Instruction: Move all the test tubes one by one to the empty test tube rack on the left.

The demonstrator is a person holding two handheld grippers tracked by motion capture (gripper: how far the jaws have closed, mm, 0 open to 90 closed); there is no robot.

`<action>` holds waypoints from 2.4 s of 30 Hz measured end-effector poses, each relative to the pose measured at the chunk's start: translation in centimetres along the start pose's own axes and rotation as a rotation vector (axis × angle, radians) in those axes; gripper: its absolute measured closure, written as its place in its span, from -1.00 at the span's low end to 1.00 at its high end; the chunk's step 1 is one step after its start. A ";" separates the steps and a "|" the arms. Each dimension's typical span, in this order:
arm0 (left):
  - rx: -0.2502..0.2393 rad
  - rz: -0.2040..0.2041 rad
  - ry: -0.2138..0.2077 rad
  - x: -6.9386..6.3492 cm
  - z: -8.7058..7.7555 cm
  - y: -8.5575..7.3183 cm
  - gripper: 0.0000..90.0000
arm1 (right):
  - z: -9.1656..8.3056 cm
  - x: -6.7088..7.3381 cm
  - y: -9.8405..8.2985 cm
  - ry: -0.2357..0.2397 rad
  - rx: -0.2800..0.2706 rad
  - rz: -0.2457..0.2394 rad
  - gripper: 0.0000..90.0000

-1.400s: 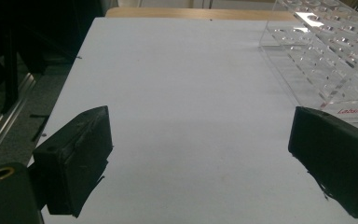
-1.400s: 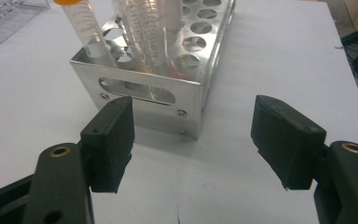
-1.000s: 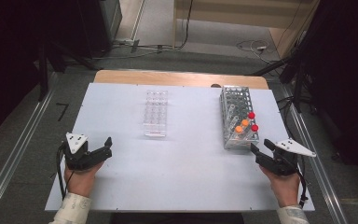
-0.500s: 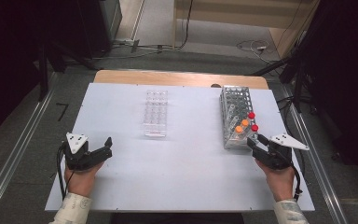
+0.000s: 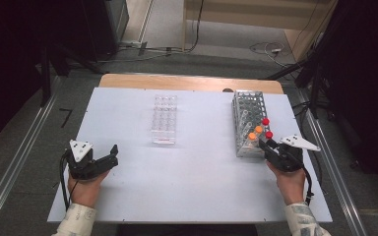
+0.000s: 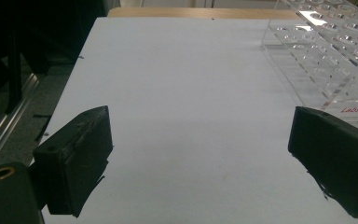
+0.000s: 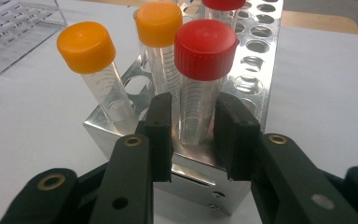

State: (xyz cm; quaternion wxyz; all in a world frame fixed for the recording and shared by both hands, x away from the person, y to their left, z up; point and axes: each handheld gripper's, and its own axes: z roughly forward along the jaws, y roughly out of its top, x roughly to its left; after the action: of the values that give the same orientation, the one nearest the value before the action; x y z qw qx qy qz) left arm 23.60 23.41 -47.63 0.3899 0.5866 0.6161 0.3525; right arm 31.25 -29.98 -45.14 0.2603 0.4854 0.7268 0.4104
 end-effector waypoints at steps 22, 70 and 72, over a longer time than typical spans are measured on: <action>0.002 0.006 -0.001 0.0 0.0 0.0 -0.85 | -2.4 0.0 2.0 -0.006 -0.092 0.010 0.59; 0.006 0.062 -0.193 -5.4 -1.2 1.2 -0.80 | -1.6 10.2 1.0 0.267 -0.012 -0.165 0.59; 0.003 0.068 -0.207 -5.8 -1.3 1.3 -0.80 | -1.0 10.8 1.1 0.278 -0.007 -0.178 0.59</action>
State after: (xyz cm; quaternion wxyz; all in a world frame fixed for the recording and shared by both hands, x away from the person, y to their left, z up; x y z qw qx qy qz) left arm 23.03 17.70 -45.48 0.4384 0.6409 0.5528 0.3024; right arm 26.72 -20.15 -43.47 0.1944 0.3566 0.7945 0.4515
